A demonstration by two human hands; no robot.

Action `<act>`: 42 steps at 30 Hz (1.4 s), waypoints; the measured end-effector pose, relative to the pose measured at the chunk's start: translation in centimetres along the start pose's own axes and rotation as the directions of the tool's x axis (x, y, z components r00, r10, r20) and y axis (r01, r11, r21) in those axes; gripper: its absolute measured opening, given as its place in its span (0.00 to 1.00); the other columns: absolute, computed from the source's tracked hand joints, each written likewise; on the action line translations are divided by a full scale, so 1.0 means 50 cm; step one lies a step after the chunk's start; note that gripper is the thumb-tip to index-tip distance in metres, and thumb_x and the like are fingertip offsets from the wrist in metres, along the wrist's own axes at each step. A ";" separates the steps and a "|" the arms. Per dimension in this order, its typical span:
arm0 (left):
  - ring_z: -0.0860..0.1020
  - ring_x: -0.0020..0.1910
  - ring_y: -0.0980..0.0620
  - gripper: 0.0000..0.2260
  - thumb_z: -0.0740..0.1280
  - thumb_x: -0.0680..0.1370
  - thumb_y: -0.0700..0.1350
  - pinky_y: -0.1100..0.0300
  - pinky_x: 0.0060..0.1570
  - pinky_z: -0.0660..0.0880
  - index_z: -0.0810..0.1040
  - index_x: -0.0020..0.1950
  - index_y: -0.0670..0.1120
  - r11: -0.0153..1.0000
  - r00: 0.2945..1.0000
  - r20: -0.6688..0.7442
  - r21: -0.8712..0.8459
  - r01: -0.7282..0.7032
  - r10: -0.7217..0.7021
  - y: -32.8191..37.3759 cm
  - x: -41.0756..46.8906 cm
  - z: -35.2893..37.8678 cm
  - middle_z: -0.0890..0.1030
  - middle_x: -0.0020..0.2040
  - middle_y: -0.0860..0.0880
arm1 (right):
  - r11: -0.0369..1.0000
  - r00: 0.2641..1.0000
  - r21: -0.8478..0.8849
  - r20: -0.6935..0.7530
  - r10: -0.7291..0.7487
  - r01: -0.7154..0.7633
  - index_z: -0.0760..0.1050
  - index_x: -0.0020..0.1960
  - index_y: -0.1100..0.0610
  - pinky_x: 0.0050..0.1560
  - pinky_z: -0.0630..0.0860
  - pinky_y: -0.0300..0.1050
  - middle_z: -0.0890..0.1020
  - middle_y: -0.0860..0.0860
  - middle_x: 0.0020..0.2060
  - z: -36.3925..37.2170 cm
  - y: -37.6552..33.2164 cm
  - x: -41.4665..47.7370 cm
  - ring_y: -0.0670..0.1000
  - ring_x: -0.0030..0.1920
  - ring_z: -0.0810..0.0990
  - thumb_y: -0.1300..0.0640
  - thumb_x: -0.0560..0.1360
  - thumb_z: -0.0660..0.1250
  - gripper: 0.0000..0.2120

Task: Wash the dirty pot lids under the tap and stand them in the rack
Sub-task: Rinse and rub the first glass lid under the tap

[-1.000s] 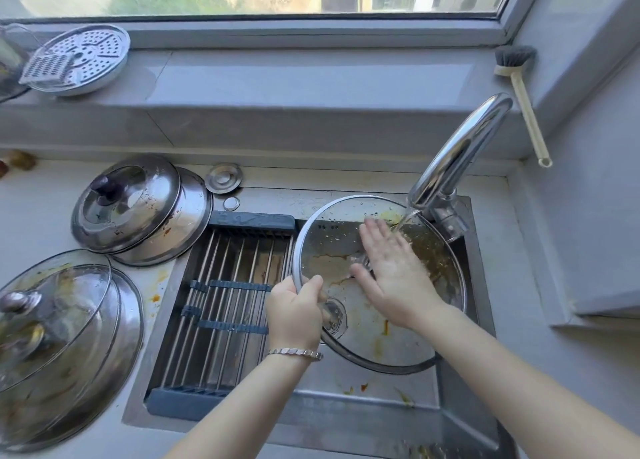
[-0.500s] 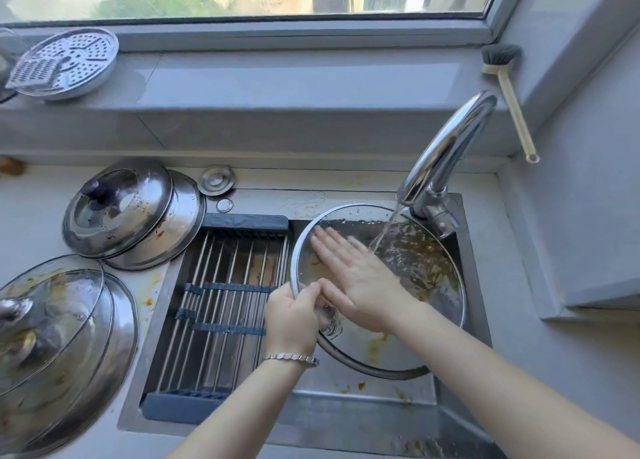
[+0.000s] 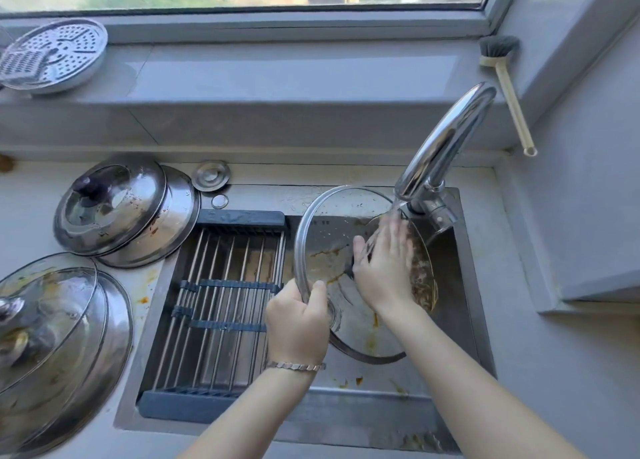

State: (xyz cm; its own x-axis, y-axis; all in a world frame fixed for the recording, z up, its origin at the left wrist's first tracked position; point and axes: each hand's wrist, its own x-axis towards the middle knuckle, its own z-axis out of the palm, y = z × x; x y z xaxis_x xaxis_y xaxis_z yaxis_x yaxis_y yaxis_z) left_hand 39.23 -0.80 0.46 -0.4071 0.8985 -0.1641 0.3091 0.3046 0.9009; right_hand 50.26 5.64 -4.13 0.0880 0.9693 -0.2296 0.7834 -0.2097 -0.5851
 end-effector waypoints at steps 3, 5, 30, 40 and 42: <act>0.69 0.25 0.40 0.26 0.61 0.71 0.58 0.49 0.28 0.68 0.68 0.29 0.34 0.997 0.997 0.034 0.011 -0.072 0.072 0.007 0.010 0.002 0.71 0.24 0.38 | 0.948 0.950 0.063 -0.019 -0.311 0.311 0.37 0.75 0.54 0.73 0.34 0.43 0.37 0.45 0.73 0.004 -0.036 0.011 0.41 0.73 0.33 0.41 0.75 0.38 0.33; 0.72 0.27 0.38 0.30 0.60 0.68 0.62 0.47 0.29 0.70 0.70 0.30 0.33 0.997 0.997 0.022 0.007 -0.076 0.076 0.007 0.023 0.004 0.74 0.25 0.36 | 0.873 0.876 0.103 0.033 -0.482 0.476 0.36 0.73 0.54 0.74 0.35 0.43 0.37 0.43 0.72 0.009 -0.053 0.002 0.38 0.72 0.32 0.41 0.75 0.38 0.31; 0.71 0.25 0.53 0.12 0.64 0.75 0.35 0.59 0.28 0.70 0.73 0.30 0.35 0.990 0.994 -0.092 -0.124 -0.073 0.061 -0.011 0.048 -0.033 0.73 0.23 0.48 | 0.521 0.528 -0.082 0.141 -0.838 0.849 0.50 0.74 0.56 0.74 0.42 0.43 0.55 0.52 0.73 0.010 0.006 -0.043 0.43 0.75 0.39 0.46 0.81 0.41 0.25; 0.70 0.22 0.36 0.23 0.58 0.71 0.54 0.46 0.21 0.69 0.71 0.30 0.33 0.945 0.941 -0.082 0.005 -0.328 0.327 0.009 0.030 -0.057 0.72 0.23 0.35 | 0.932 0.941 -0.167 -0.051 -0.334 0.322 0.33 0.74 0.57 0.67 0.24 0.36 0.32 0.51 0.72 -0.044 0.038 0.008 0.46 0.72 0.29 0.29 0.71 0.41 0.44; 0.70 0.22 0.37 0.23 0.58 0.71 0.54 0.45 0.21 0.70 0.70 0.30 0.34 0.946 0.940 -0.104 0.030 -0.323 0.324 0.013 0.033 -0.057 0.72 0.23 0.35 | 0.947 0.959 -0.161 0.000 -0.283 0.279 0.32 0.74 0.57 0.68 0.25 0.37 0.31 0.51 0.72 -0.042 0.035 0.002 0.46 0.71 0.28 0.29 0.73 0.44 0.44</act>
State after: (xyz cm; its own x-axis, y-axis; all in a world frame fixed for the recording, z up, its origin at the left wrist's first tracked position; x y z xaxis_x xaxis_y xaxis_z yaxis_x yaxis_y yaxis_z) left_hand 36.30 -0.02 1.95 -0.3716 0.9109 0.1795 0.4499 0.0076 0.8930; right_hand 52.95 5.65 -3.54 -0.1372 0.9890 -0.0550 0.8651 0.0925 -0.4930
